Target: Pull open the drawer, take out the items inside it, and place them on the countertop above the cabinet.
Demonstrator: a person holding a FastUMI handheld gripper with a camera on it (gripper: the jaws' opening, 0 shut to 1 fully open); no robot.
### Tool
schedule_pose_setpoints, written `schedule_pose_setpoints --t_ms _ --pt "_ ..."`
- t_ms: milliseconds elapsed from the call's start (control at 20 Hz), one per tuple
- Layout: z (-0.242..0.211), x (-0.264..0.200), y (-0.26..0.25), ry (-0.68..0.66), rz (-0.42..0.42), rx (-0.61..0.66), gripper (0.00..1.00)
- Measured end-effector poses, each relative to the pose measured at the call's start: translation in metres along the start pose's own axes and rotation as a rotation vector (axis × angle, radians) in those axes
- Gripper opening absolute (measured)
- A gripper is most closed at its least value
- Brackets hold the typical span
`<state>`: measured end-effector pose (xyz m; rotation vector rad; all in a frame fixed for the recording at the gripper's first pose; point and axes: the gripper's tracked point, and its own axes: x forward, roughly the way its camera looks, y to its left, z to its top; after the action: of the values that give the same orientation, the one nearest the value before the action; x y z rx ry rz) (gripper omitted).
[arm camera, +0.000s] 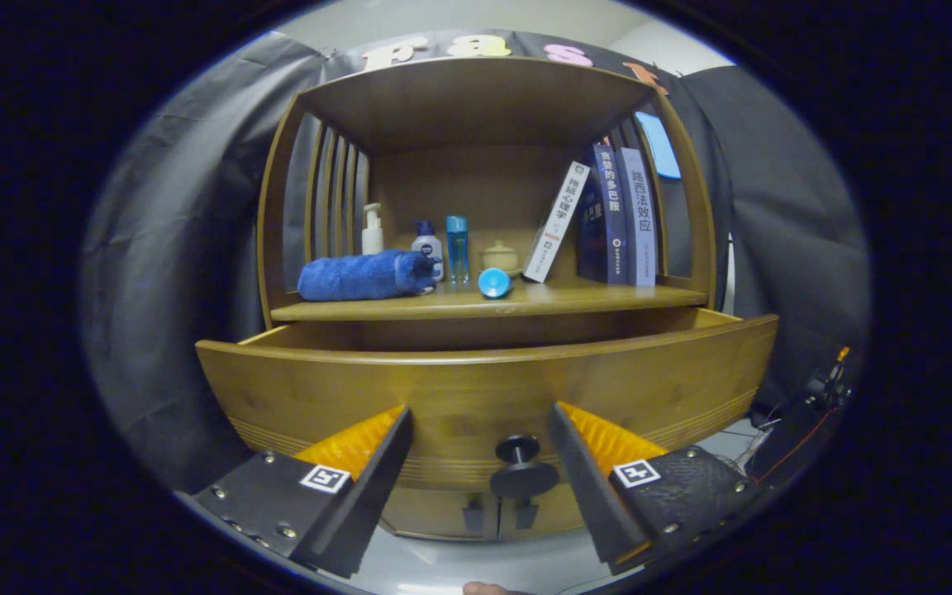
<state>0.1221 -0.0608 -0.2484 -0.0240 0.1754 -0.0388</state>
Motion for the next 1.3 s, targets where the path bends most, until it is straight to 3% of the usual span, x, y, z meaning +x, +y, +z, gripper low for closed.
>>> schedule_pose_setpoints --t_ms 550,850,1300 --pt "0.01 0.046 0.006 0.049 0.0 0.019 0.99" --pt "-0.008 0.074 0.002 0.136 -0.011 0.021 0.99" --pt "-0.004 0.097 0.002 0.143 -0.01 0.032 0.99"
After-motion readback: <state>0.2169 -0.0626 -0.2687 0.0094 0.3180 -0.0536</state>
